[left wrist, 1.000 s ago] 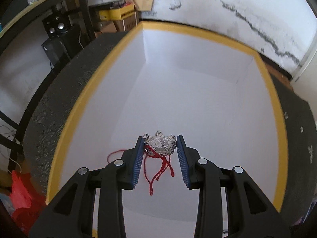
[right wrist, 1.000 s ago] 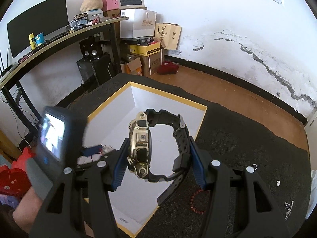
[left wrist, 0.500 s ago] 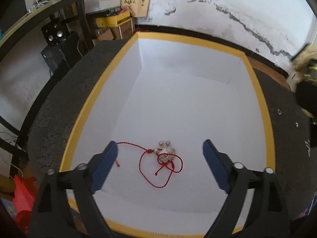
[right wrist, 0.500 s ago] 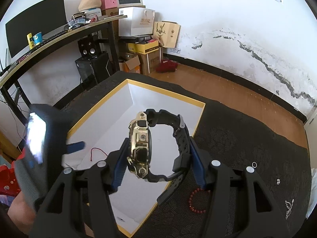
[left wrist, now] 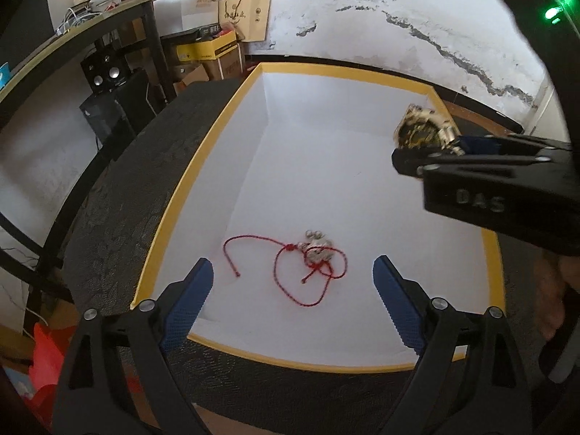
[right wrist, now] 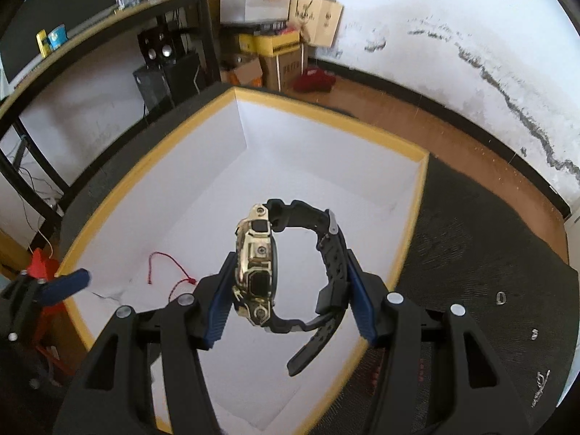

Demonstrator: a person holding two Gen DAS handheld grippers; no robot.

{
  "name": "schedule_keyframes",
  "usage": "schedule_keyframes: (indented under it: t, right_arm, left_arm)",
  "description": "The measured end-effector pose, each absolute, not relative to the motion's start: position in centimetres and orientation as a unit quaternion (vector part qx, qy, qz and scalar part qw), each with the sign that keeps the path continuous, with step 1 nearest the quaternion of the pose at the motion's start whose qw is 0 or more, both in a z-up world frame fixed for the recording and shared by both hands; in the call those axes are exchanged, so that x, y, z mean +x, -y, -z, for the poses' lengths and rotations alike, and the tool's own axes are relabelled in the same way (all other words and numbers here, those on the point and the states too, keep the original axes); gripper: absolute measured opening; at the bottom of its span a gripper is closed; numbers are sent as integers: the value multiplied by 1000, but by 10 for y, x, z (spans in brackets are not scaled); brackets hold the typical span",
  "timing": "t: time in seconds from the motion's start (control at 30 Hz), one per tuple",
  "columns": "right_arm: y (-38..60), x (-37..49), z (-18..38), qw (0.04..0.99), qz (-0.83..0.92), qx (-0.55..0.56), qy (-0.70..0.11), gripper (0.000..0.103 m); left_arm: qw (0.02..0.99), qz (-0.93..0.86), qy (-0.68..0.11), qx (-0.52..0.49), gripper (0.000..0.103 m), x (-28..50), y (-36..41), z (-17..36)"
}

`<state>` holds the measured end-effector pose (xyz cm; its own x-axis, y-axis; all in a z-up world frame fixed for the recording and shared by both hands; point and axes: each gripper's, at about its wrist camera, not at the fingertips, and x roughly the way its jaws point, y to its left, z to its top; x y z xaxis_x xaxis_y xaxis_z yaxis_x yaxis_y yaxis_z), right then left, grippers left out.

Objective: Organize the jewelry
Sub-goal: 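Lower the watch into the box and open the right tool, then move both tools back over the rug toward the remaining jewelry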

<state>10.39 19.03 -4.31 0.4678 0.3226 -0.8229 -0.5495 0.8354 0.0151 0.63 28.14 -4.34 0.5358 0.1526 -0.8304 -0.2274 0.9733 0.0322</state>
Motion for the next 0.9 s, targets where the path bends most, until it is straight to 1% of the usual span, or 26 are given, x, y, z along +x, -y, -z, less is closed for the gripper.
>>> schedule_keyframes:
  t: [0.2,0.5,0.6,0.63,0.7,0.73,0.77,0.83,0.87,0.9]
  right_arm:
    - [-209,119,77,829,-251,-152,-476,56]
    - [-216,120,80,825,-253,-158,-480,58]
    - [-217,118,77,825,-260,-159,-476,65]
    - [-217,118,75,826,-262,-159,-473,71]
    - [-215,115,67,833,-269,-153,-459,77]
    - [-213,114,62,835,-272,-150,-454,83]
    - [-211,112,57,837,-275,-147,-449,86]
    - [-207,109,47,843,-277,-142,-438,88]
    - [-204,108,43,847,-276,-138,-433,92]
    - [-199,107,37,850,-276,-132,-429,94]
  left_arm:
    - [875,-110,-469,-42,88,5,-287,45]
    - [878,-108,-464,-45,88,0,-286,44]
    - [880,-107,-461,-44,88,-1,-284,42]
    - [880,-106,-460,-43,88,-1,-283,41]
    - [881,-103,-459,-40,88,-1,-281,40]
    - [882,-103,-458,-39,88,-2,-279,40]
    - [882,-102,-458,-38,88,-2,-278,39]
    - [884,-101,-455,-37,88,-2,-276,37]
    - [885,-101,-453,-37,88,-2,-274,35]
    - [886,-102,-451,-38,88,-2,-273,33]
